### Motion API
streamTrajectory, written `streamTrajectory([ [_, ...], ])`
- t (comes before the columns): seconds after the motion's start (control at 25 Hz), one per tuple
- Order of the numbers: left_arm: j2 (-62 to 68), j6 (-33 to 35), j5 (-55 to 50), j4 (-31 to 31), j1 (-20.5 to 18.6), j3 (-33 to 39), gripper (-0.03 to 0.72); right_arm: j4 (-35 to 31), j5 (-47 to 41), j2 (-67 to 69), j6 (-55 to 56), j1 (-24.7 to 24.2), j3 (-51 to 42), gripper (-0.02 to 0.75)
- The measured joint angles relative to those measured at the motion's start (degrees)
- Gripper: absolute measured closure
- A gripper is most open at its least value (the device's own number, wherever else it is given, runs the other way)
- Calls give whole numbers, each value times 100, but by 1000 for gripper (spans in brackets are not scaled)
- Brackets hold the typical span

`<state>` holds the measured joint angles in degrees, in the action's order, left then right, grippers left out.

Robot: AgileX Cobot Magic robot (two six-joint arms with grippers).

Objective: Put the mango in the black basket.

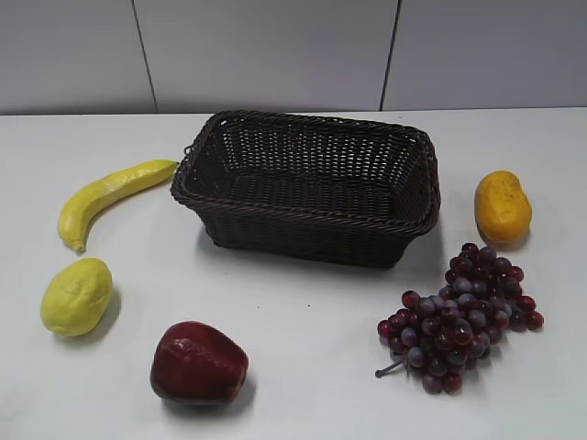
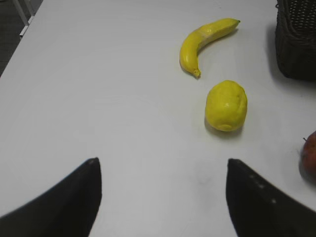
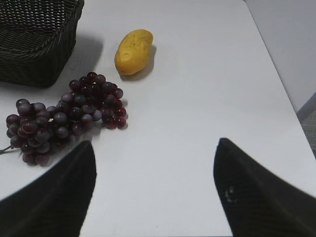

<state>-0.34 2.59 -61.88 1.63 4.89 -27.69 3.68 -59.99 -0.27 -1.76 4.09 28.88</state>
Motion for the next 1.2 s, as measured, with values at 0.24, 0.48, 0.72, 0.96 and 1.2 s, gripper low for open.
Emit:
streamTrajectory([
  [0.24, 0, 0, 0, 0, 0, 0, 99, 0, 0, 0, 0, 0, 0, 167],
  [0.48, 0, 0, 0, 0, 0, 0, 99, 0, 0, 0, 0, 0, 0, 167],
  [0.72, 0, 0, 0, 0, 0, 0, 99, -40, 0, 0, 0, 0, 0, 167],
  [0.96, 0, 0, 0, 0, 0, 0, 99, -40, 458, 74, 0, 0, 83, 167],
  [1.2, 0, 0, 0, 0, 0, 0, 99, -3, 3046, 947, 0, 0, -172, 167],
])
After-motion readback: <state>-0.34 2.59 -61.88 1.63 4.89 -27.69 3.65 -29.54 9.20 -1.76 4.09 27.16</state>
